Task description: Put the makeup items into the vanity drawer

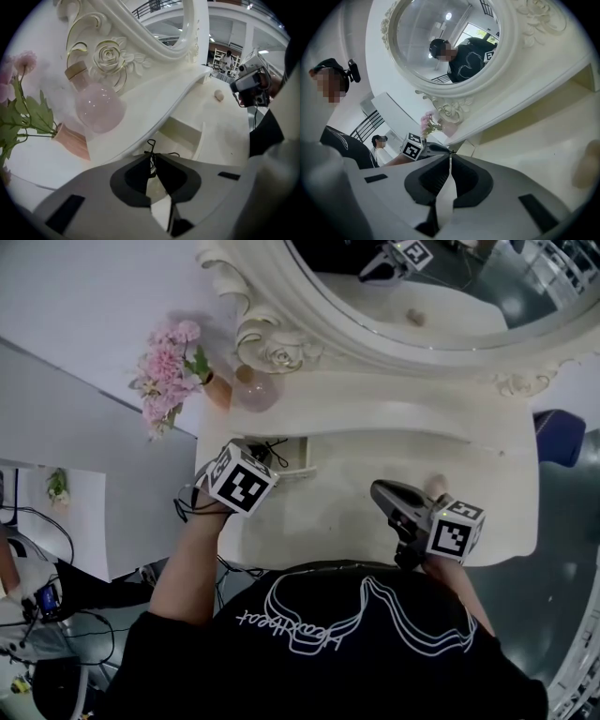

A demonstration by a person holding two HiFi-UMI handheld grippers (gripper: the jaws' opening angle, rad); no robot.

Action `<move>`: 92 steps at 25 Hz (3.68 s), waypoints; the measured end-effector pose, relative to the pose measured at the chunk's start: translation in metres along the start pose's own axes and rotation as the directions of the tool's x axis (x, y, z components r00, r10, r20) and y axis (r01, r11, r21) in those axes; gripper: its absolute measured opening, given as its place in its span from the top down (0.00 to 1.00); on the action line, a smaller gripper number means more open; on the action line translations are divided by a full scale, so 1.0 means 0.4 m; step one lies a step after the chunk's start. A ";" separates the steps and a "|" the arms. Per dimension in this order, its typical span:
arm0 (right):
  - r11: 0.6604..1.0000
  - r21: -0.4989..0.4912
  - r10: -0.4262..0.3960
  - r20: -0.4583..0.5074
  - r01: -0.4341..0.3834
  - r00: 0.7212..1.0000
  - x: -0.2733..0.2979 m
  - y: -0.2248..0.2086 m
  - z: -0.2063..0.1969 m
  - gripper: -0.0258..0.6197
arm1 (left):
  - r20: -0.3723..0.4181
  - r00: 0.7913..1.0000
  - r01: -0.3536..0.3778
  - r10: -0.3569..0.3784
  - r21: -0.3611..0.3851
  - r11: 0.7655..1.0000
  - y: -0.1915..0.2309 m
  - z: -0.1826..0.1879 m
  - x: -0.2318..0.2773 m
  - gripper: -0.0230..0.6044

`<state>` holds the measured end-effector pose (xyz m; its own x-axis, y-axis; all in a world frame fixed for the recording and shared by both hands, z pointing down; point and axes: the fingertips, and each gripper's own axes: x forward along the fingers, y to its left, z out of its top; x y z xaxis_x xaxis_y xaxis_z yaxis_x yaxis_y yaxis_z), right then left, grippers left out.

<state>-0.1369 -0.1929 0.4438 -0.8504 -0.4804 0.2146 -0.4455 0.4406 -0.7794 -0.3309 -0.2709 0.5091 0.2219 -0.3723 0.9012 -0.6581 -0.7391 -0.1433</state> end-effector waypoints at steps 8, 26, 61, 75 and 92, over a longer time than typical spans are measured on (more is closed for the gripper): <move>1.000 0.013 -0.014 0.019 0.014 1.000 0.002 -0.011 0.000 0.93 | 0.047 0.998 0.030 -0.029 -0.023 0.999 0.005 0.010 -0.006 0.76; 0.998 -0.044 0.045 -0.026 -0.046 0.999 -0.071 0.029 0.027 0.93 | 0.491 0.862 0.222 -0.128 -0.138 0.965 -0.204 0.187 -0.276 0.86; 0.999 -0.022 -0.031 0.107 0.033 0.994 -0.686 -0.154 0.020 0.93 | 0.589 0.773 0.414 -0.235 -0.189 0.891 -0.798 0.515 -0.059 0.79; 0.992 -0.043 -0.112 0.165 0.121 0.980 -0.839 -0.246 0.015 0.93 | 0.437 0.892 0.202 -0.112 -0.164 0.965 -0.778 0.519 0.168 0.54; 0.986 0.009 -0.168 0.173 0.169 0.970 -0.877 -0.287 -0.025 0.93 | 0.336 0.936 0.136 -0.103 -0.076 0.988 -0.783 0.494 0.252 0.73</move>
<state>0.2098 -0.0673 0.4640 -0.7021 -0.6714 0.2373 -0.5801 0.3459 -0.7375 0.0397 -0.1879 0.5639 0.5174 -0.4613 0.7208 -0.6746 -0.7381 0.0119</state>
